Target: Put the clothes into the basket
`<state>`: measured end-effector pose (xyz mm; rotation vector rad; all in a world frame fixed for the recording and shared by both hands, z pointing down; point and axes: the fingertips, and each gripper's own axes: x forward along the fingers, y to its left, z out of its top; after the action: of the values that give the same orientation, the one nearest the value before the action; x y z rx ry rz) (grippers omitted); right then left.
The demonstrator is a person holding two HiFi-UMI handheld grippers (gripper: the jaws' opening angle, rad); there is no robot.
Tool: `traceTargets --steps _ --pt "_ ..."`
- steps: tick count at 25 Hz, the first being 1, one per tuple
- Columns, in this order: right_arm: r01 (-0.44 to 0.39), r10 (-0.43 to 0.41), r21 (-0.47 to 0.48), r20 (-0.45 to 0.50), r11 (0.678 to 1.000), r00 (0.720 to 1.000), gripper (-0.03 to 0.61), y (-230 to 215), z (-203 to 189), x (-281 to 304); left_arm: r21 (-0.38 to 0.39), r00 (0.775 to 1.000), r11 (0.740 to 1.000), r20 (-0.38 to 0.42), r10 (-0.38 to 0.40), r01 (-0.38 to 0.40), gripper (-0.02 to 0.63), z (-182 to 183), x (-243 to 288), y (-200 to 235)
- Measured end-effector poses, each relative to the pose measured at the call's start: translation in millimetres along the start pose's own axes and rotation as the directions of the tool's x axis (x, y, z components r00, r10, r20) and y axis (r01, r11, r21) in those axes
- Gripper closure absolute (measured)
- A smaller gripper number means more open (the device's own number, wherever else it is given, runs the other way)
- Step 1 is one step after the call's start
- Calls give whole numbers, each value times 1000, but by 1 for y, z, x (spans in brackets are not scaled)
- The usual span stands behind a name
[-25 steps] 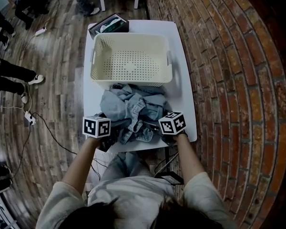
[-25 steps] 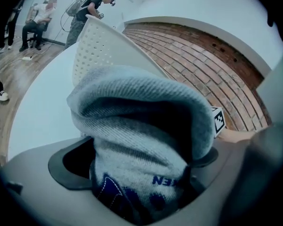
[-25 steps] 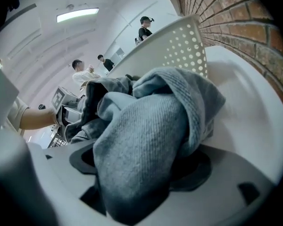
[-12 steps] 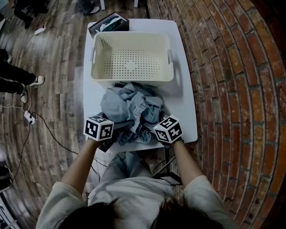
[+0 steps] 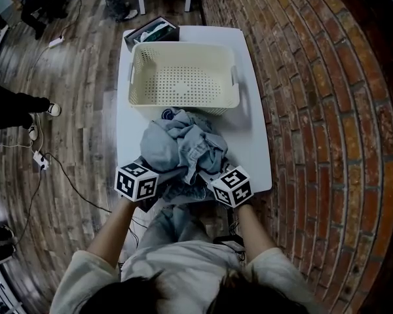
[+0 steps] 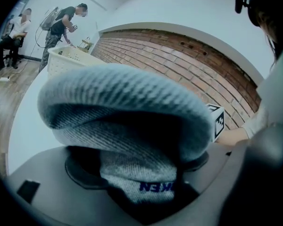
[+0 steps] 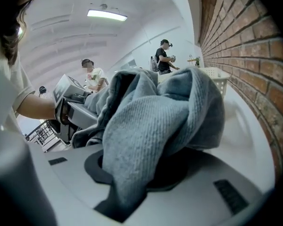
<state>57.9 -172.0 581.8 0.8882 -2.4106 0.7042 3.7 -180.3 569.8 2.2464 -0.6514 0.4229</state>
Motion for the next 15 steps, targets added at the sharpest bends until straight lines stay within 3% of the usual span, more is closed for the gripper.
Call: traceTargets --steps 8,15 --pt "38 -36 -36 65 999 997 457 23 21 -26 65 998 998 61 1 -5 207 15 -25 -30" --pt "87 -70 -134 128 987 989 457 41 63 -55 140 988 990 155 5 -27 207 48 -53 -60"
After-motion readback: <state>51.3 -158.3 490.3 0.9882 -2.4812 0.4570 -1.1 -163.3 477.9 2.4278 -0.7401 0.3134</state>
